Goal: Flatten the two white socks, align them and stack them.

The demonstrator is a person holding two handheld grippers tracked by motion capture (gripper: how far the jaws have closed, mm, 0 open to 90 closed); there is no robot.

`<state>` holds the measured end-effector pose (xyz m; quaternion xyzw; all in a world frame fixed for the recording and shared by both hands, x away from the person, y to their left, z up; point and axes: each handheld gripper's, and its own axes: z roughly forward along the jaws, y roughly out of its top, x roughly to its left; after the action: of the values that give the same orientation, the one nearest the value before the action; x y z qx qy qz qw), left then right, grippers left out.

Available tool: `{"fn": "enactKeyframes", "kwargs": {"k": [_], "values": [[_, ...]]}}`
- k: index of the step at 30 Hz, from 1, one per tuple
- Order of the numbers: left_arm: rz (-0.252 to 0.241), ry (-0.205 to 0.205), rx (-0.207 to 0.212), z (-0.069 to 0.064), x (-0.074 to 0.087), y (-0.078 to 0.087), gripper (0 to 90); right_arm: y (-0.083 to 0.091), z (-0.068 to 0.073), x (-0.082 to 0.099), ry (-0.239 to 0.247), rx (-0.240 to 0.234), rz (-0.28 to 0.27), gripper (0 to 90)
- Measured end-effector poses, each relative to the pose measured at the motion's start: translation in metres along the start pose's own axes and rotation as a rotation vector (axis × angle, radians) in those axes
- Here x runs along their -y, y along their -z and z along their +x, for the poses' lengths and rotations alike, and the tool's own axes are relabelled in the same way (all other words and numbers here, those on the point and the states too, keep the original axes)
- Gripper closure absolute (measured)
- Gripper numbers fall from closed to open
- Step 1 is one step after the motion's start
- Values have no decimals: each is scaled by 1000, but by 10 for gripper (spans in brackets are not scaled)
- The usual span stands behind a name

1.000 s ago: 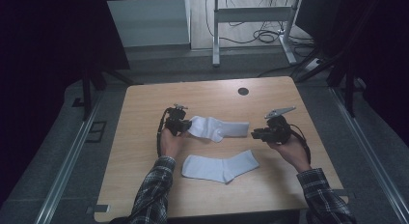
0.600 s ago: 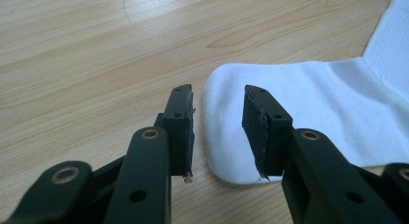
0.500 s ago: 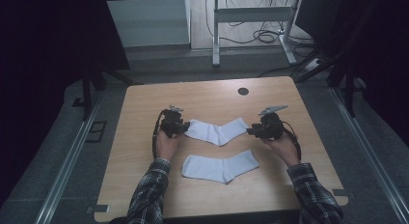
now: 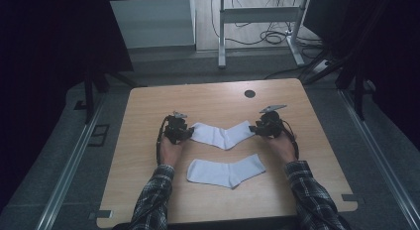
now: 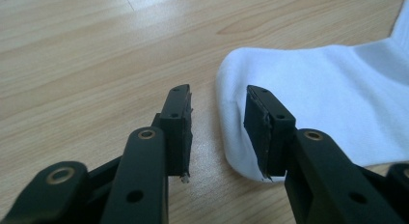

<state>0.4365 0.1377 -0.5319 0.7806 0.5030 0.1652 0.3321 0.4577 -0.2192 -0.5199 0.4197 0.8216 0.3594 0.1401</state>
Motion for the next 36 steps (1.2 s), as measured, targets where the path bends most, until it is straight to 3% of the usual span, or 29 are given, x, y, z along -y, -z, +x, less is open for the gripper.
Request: {"fn": "enactKeyframes", "kwargs": {"k": [6, 12, 17, 27, 36], "values": [[7, 3, 28, 1, 5, -4, 738, -10, 4, 7, 31, 4, 39, 634], [3, 10, 53, -1, 5, -4, 844, -8, 7, 7, 20, -17, 49, 807], [-12, 0, 61, -4, 5, 1, 854, -3, 10, 5, 31, -14, 58, 820], [-67, -28, 100, -14, 6, 37, 853, 38, 16, 0, 54, -40, 8, 819], [-88, -70, 138, -29, 21, 71, 853, 78, 31, 6, 87, -83, -14, 819]]}}
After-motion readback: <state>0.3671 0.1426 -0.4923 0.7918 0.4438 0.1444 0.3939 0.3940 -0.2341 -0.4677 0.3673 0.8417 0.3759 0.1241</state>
